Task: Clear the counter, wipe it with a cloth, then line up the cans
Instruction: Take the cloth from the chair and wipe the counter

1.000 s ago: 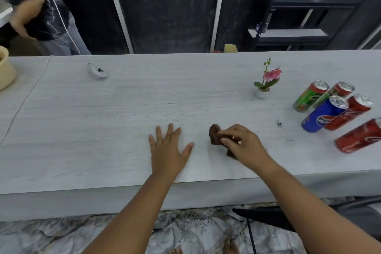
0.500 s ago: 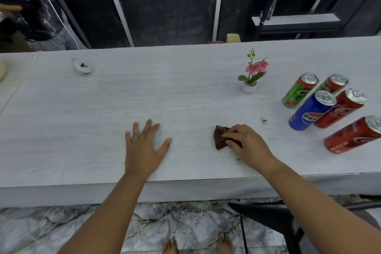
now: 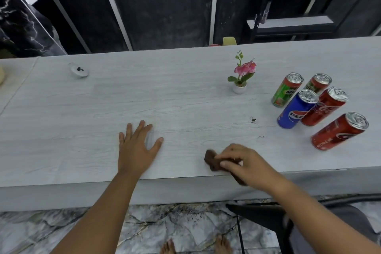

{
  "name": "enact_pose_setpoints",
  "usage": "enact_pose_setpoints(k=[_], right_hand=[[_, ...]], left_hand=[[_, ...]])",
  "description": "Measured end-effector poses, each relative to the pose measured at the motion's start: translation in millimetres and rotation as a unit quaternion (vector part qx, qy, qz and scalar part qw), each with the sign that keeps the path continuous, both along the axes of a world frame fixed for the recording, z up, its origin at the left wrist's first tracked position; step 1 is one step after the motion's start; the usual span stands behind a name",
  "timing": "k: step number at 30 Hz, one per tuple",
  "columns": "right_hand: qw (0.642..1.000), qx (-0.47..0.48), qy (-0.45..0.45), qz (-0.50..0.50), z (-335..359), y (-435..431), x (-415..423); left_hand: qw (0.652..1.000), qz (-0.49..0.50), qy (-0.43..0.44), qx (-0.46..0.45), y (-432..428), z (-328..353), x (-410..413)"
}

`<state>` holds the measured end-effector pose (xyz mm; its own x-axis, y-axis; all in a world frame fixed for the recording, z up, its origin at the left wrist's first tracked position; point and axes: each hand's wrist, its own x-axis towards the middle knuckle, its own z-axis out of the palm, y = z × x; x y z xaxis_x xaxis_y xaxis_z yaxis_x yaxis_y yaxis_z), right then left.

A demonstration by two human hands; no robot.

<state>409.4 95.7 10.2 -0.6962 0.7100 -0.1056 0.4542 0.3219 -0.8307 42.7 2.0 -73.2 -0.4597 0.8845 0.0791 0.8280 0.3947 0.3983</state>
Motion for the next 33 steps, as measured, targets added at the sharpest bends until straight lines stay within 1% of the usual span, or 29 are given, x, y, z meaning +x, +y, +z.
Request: enact_pose_setpoints(k=[3,6,8,10,12,15,18,20,22,25,26,28,33], right_hand=[[0.998,0.05,0.018,-0.045,16,40,-25],[0.991,0.121,-0.01,-0.064,16,77,-56],[0.984,0.165,-0.046,-0.049,4,88,-73],[0.978,0.188,-0.093,-0.005,-11,82,-81],[0.974,0.2,-0.105,0.01,-25,65,-81],[0.972,0.221,-0.076,0.009,-33,35,-68],[0.969,0.235,-0.059,0.052,-36,1,-46],[0.971,0.216,-0.061,0.075,-36,-16,-31],[0.982,0.162,-0.063,0.074,-34,-23,-19],[0.999,0.028,-0.027,-0.01,-21,-16,-6],[0.999,0.011,-0.014,-0.046,-14,-9,-2],[0.994,0.029,-0.006,-0.101,1,13,4],[0.968,0.162,-0.049,-0.188,26,96,6]], left_hand=[[1.0,-0.001,-0.002,0.0,0,1,0],[1.0,-0.003,-0.006,0.003,0,2,0],[1.0,-0.003,-0.012,0.006,0,2,0],[1.0,-0.002,-0.015,0.008,-1,2,-1],[1.0,-0.002,-0.014,0.009,0,1,-1],[1.0,-0.003,-0.012,0.01,0,0,-2],[1.0,-0.004,-0.009,0.009,0,-1,-3],[1.0,-0.003,-0.009,0.01,0,-1,-2],[1.0,-0.003,-0.008,0.01,0,0,-2],[1.0,-0.004,-0.002,0.01,0,-1,-3],[1.0,-0.004,0.0,0.01,-1,-2,-3],[1.0,-0.004,0.002,0.012,0,-2,-2],[1.0,-0.003,0.007,0.011,0,-3,-2]])
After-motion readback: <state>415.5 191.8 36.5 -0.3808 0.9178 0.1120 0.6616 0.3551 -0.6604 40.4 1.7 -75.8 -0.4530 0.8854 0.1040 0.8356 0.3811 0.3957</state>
